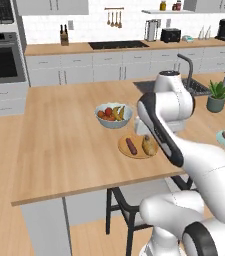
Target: Place one bun and one sausage from the bowl on each plate.
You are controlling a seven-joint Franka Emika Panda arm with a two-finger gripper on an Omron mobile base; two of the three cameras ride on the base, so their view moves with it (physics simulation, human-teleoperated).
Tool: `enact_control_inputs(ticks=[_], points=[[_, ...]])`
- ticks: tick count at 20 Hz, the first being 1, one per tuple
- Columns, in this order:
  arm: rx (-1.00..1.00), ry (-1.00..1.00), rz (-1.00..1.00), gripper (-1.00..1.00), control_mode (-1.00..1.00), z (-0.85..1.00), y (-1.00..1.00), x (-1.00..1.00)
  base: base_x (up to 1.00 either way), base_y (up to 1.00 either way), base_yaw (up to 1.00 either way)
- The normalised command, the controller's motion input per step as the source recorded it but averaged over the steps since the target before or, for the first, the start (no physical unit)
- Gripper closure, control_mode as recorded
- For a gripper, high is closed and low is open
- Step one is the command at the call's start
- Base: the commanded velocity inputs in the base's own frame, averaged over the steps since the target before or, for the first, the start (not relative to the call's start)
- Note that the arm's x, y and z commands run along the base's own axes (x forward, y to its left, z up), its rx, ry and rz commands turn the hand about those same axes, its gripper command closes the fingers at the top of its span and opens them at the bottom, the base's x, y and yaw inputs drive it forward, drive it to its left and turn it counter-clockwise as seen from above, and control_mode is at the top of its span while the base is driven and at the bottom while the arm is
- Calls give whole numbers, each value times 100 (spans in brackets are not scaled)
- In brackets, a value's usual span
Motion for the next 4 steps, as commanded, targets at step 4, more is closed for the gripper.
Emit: enact_control_inputs(ticks=[4], points=[[0, 0, 0, -100, -100, 9, -5, -49, 0, 0, 0]])
